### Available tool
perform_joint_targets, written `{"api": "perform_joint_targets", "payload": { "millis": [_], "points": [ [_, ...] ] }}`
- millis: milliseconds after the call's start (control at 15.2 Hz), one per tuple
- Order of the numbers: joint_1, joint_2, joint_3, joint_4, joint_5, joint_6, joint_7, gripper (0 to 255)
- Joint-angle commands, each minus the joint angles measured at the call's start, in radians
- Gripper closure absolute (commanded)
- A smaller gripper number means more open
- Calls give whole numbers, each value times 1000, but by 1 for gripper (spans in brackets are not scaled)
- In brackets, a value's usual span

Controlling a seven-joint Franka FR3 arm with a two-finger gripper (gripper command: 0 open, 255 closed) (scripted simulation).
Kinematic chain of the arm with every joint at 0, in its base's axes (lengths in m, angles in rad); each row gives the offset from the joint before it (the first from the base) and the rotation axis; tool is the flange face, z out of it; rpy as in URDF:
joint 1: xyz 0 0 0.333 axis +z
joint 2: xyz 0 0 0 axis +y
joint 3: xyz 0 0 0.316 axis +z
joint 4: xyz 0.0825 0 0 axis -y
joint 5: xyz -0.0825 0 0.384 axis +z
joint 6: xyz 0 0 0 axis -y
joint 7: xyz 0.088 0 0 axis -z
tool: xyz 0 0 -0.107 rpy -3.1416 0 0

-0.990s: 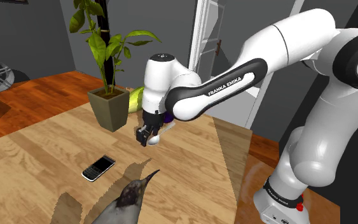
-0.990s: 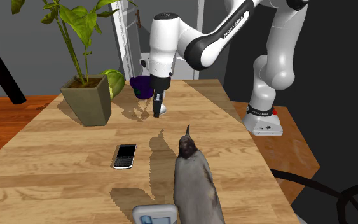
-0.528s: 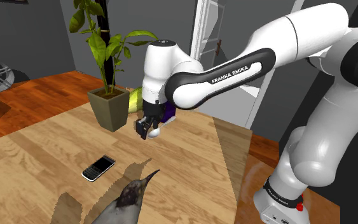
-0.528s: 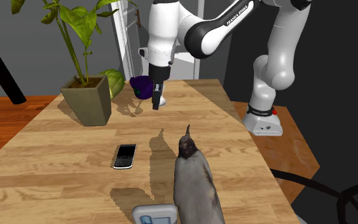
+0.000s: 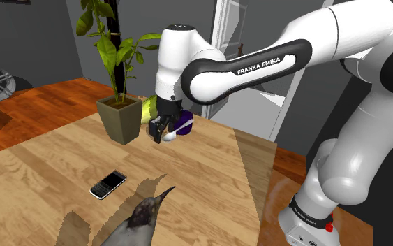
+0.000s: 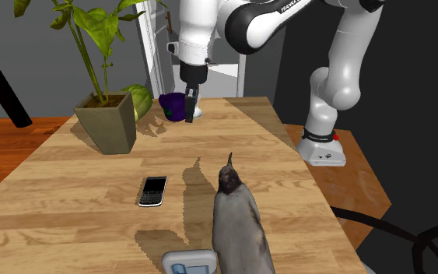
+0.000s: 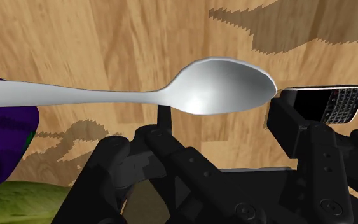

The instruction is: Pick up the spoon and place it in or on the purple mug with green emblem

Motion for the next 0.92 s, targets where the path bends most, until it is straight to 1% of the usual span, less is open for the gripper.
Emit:
{"api": "perform_joint_targets", "payload": {
  "millis": [0,132,528,858],
  "points": [
    [0,-7,0,22,4,-29,-4,255],
    [0,-11,-1,39,7,-50,-7,255],
    [-61,53,-68,113,-1,-54,-134,255],
    [-111,130,-117,209,-7,-69,-233,255]
  ]
}}
